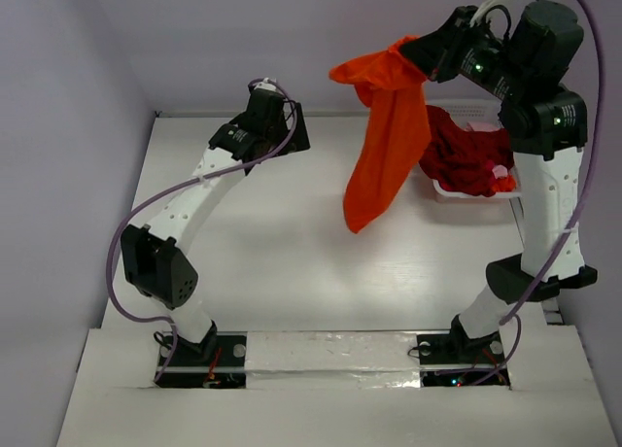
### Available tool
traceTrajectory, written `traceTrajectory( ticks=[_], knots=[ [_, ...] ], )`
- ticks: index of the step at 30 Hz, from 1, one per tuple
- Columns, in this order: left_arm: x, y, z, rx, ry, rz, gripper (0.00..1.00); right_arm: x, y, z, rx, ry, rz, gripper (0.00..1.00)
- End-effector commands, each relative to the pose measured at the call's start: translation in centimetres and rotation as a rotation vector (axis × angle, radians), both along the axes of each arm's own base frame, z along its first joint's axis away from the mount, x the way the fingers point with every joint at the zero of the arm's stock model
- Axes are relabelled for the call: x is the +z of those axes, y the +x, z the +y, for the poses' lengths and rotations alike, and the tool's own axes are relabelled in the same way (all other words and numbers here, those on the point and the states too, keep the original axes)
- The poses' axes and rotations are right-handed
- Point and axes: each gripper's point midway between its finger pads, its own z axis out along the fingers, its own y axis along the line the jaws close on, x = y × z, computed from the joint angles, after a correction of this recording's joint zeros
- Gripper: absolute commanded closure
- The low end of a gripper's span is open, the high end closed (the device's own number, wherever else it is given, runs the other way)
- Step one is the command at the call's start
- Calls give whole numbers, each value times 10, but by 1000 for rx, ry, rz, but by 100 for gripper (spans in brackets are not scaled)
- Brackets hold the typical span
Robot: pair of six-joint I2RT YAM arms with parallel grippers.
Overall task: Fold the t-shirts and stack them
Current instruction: Move the tshirt to the center of the board
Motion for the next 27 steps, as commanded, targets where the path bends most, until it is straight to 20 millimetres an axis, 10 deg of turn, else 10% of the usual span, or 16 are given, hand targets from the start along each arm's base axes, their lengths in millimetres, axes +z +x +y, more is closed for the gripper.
traceTrajectory(
  ticks=[1, 10, 27],
  knots=[
    [38, -4, 3, 30, -56, -105, 1, 22, -47, 19, 117, -21, -96, 100],
    [33, -12, 0, 53, -86, -100, 1, -7, -87, 52, 340, -60, -20, 100],
    [146, -17, 76, 322, 1, -411, 1, -133, 7, 63, 82, -183, 312, 100]
  ],
)
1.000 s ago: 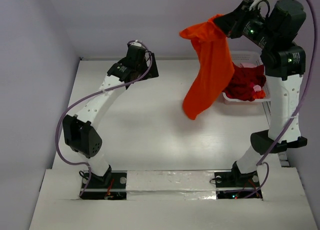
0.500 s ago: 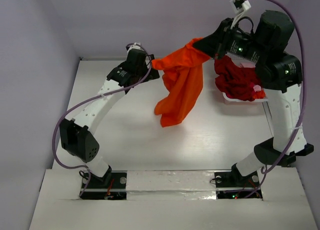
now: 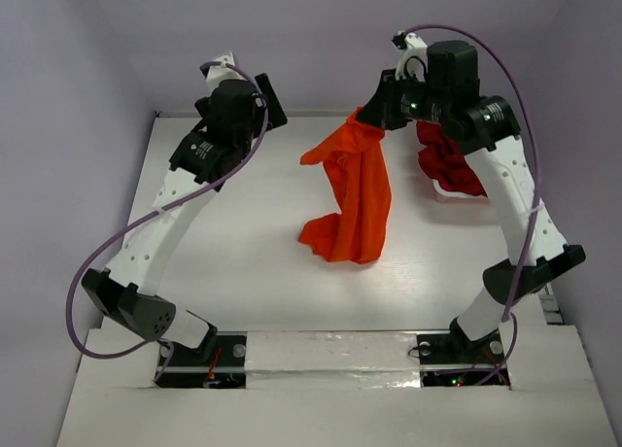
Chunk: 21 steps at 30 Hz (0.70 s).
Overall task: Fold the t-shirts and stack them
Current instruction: Move the tshirt to the center of the board
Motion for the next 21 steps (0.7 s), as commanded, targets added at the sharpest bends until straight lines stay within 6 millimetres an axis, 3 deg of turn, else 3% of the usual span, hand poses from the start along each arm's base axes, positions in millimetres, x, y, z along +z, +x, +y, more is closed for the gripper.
traceTrajectory(
  ticks=[1, 8, 15, 19, 20, 21],
  knots=[
    [37, 2, 25, 108, 41, -103, 1, 8, 20, -3, -86, 2, -40, 100],
    [40, 2, 20, 76, -8, -109, 1, -32, 51, -21, -287, -66, 62, 100],
    [67, -1, 27, 96, -9, -158, 1, -83, 62, -46, -530, -112, 245, 100],
    [77, -4, 31, 103, -14, -177, 1, -99, 56, -33, -458, -137, 275, 100],
    [77, -4, 30, 105, -17, -180, 1, -97, 53, -24, -405, -147, 259, 100],
    [74, -4, 29, 101, -18, -174, 1, -97, 37, -1, -266, -136, 286, 100]
  ],
)
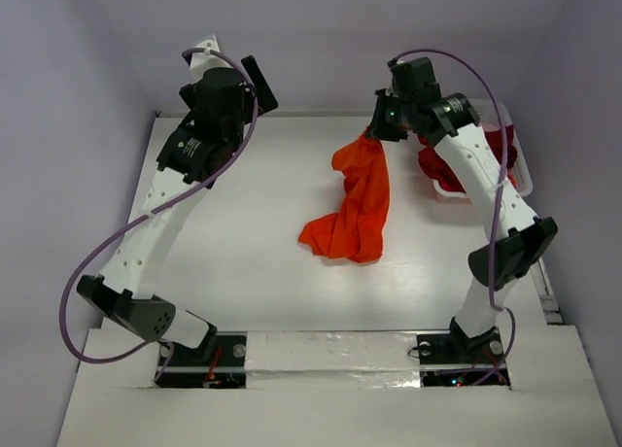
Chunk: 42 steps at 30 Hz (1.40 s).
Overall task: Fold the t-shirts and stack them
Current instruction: Move the tshirt to the center of the board
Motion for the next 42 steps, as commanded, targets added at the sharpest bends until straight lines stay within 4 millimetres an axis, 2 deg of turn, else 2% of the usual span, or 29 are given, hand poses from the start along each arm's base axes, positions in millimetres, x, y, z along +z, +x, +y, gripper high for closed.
traceTrajectory(
  ticks=[1, 3, 5, 6, 8, 9, 11, 12, 14, 15, 18, 19, 20, 24, 26, 27, 30, 33, 36, 39, 42],
  knots=[
    [20, -5, 7, 18, -18, -52, 1, 9, -24, 44, 260, 12, -16, 100],
    [15, -5, 4, 9, -29, -42, 1, 43, -42, 74, 420, 83, -109, 100],
    [13, -5, 3, 4, -40, -40, 1, 90, -72, 93, 537, 157, -229, 100],
    [7, -6, 3, 3, -36, -30, 1, 114, -76, 96, 538, 166, -311, 100],
    [7, -8, 3, -1, -42, -34, 1, 153, -79, 90, 513, 162, -426, 100],
    [4, -9, 2, -7, -39, -28, 1, 192, -86, 82, 490, 195, -523, 100],
    [1, -11, 2, -15, -36, -22, 1, 220, -89, 71, 454, 203, -610, 100],
    [-2, -12, 2, -23, -31, -14, 1, 241, -93, 62, 426, 209, -673, 100],
    [-2, -16, 3, -28, -31, -14, 1, 257, -98, 56, 423, 207, -735, 100],
    [-3, -17, 3, -30, -30, -14, 1, 272, -108, 55, 448, 235, -782, 100],
    [-8, -22, 7, -21, -32, -7, 1, 297, -132, 59, 524, 320, -844, 100],
    [-6, -25, 9, -16, -42, -15, 1, 299, -142, 64, 574, 362, -830, 100],
    [-4, -27, 10, -14, -45, -19, 1, 299, -143, 64, 572, 372, -820, 100],
    [-3, -30, 13, -9, -51, -27, 1, 262, -149, 82, 658, 348, -687, 100],
    [-3, -31, 13, -9, -54, -27, 1, 247, -152, 80, 661, 308, -650, 100],
    [-3, -31, 13, -8, -58, -27, 1, 227, -142, 82, 637, 279, -598, 100],
    [2, -30, 12, -10, -72, -43, 1, 207, -135, 80, 601, 242, -547, 100],
    [13, -29, 11, -13, -80, -64, 1, 192, -128, 86, 606, 228, -495, 100],
    [20, -28, 11, -14, -75, -76, 1, 192, -133, 91, 639, 235, -494, 100],
    [15, -25, 9, -17, -68, -64, 1, 182, -133, 97, 647, 227, -467, 100],
    [7, -23, 6, -22, -71, -49, 1, 161, -117, 94, 575, 181, -422, 100]
  ],
)
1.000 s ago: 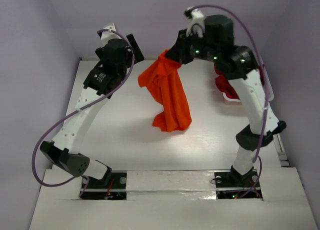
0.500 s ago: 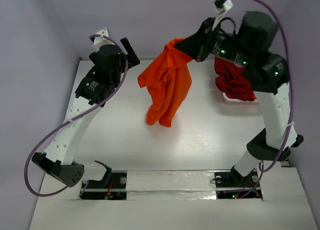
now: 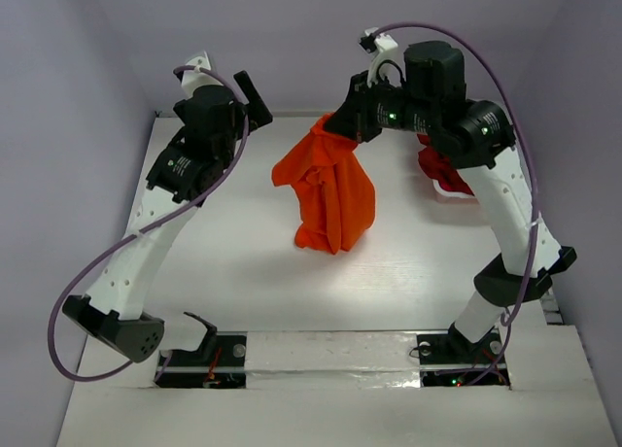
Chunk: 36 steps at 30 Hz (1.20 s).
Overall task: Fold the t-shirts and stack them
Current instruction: Move the tshirt to the center of the board
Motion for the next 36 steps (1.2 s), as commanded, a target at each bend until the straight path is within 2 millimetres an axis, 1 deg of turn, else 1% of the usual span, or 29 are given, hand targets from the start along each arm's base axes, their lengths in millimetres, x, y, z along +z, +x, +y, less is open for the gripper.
traceTrajectory(
  ticks=[1, 3, 4, 5, 6, 8, 9, 10, 13, 15, 18, 20, 21, 22, 24, 25, 28, 30, 32, 34, 36],
  knots=[
    [14, 3, -2, -1, -32, -45, 1, 3, 9, -5, -71, 1, -33, 100],
    [11, 4, -4, -4, -35, -42, 1, -14, 23, -10, -155, -34, -3, 100],
    [12, 5, -5, -7, -37, -41, 1, -22, 27, -12, -181, -51, 20, 100],
    [11, 5, -5, -10, -34, -38, 1, -35, 34, -11, -205, -74, 51, 100],
    [13, 5, -6, -15, -38, -42, 1, -52, 38, -14, -239, -119, 92, 100],
    [14, 4, -6, -16, -38, -41, 1, -83, 43, -12, -252, -187, 170, 100],
    [14, 4, -6, -15, -35, -40, 1, -104, 44, -7, -244, -236, 214, 100],
    [15, 4, -5, -16, -33, -44, 1, -127, 44, -8, -248, -284, 253, 100],
    [20, 5, -5, -16, -31, -50, 1, -156, 47, -14, -285, -343, 288, 100],
    [19, 7, -7, -17, -28, -46, 1, -165, 48, -16, -298, -369, 310, 100],
    [20, 10, -10, -25, -29, -45, 1, -158, 51, -14, -312, -346, 310, 100],
    [21, 11, -11, -32, -35, -45, 1, -156, 54, -11, -321, -332, 318, 100],
    [22, 11, -12, -33, -36, -45, 1, -158, 57, -14, -346, -343, 318, 100],
    [22, 11, -13, -37, -37, -45, 1, -170, 60, -13, -358, -368, 339, 100],
    [20, 12, -16, -47, -39, -34, 1, -182, 60, -13, -362, -399, 374, 100],
    [19, 13, -17, -51, -37, -26, 1, -193, 62, -12, -365, -423, 396, 100],
    [17, 13, -22, -70, -43, -9, 1, -205, 64, -12, -371, -460, 421, 100],
    [10, 13, -24, -77, -39, 13, 1, -214, 68, -13, -384, -488, 432, 100],
    [6, 12, -23, -76, -39, 20, 1, -210, 73, -10, -400, -472, 426, 100],
    [8, 10, -20, -66, -35, 9, 1, -206, 77, -2, -394, -431, 419, 100],
    [17, 8, -16, -57, -33, -13, 1, -203, 78, 1, -398, -403, 420, 100]
  ],
)
